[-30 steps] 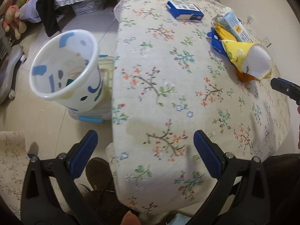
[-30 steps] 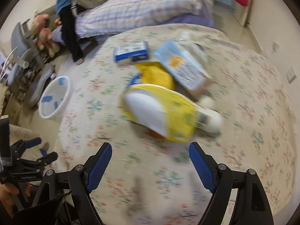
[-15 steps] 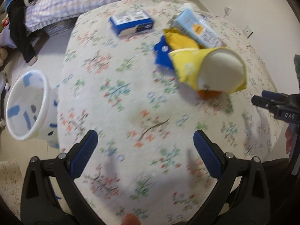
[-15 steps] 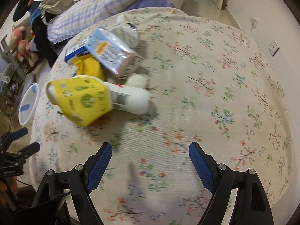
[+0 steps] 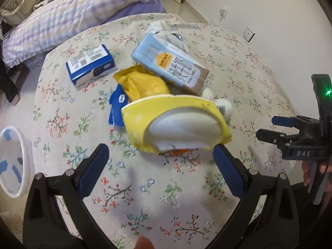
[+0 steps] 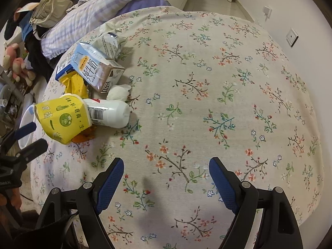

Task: Collect trash
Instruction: 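Move the left tool back to the table toward the yellow-and-white cup, then close the left tool on the rim of the yellow-and-white cup and lift, then grasp the white bottle lying on the cloth with the right tool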

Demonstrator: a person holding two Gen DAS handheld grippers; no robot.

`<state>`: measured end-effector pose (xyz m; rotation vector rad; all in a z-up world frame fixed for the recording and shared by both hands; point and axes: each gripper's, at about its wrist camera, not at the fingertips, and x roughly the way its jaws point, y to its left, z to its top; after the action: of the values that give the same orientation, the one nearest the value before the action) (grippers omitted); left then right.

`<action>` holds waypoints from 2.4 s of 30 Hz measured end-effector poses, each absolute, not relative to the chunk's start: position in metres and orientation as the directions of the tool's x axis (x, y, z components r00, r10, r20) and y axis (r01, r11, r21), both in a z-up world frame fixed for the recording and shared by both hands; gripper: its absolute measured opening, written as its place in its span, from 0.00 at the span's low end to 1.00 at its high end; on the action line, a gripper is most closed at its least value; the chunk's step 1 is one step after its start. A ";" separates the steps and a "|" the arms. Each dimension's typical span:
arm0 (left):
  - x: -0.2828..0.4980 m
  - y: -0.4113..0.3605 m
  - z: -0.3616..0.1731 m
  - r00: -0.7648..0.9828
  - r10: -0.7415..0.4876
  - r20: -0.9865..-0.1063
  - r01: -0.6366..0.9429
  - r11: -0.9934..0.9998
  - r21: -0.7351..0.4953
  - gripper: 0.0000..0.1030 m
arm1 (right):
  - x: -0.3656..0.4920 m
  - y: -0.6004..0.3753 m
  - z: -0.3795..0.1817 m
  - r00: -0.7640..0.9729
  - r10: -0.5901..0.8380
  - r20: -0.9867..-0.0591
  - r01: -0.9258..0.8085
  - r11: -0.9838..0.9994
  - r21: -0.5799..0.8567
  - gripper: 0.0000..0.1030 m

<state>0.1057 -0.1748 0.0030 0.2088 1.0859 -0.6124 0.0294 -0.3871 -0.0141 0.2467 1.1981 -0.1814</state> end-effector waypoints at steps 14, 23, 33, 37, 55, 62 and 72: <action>0.128 -0.191 -0.001 0.300 -0.456 -0.838 0.662 0.732 -0.162 0.82 | 0.034 -0.383 -0.016 0.346 0.005 -0.938 0.251 0.963 0.097 0.83; 0.135 -0.198 -0.007 0.219 -0.499 -0.838 0.657 0.711 -0.251 0.35 | 0.037 -0.390 -0.012 0.353 0.001 -0.936 0.279 0.955 0.106 0.83; 0.129 -0.205 0.022 0.292 -0.515 -0.806 0.719 0.674 -0.170 0.72 | 0.035 -0.407 -0.007 0.368 0.001 -0.930 0.315 0.941 0.126 0.83; 0.126 -0.223 0.017 0.249 -0.542 -0.803 0.785 0.599 -0.161 0.72 | 0.033 -0.413 -0.006 0.371 0.004 -0.928 0.330 0.934 0.136 0.83; 0.099 -0.251 -0.003 0.153 -0.507 -0.848 0.764 0.605 -0.224 0.32 | 0.029 -0.427 -0.009 0.342 -0.014 -0.939 0.360 0.925 0.117 0.83; 0.094 -0.220 0.023 0.196 -0.534 -0.822 0.673 0.684 -0.283 0.32 | 0.043 -0.420 -0.005 0.348 -0.002 -0.937 0.363 0.922 0.133 0.83; 0.109 -0.161 0.010 0.245 -0.451 -0.858 0.483 0.825 -0.295 0.32 | 0.078 -0.411 -0.018 0.338 0.072 -0.938 0.407 0.888 0.215 0.83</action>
<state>0.1087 -0.1607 0.0104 0.0318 1.1601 -0.6371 0.0782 -0.4108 -0.0176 0.4559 1.2169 -0.2287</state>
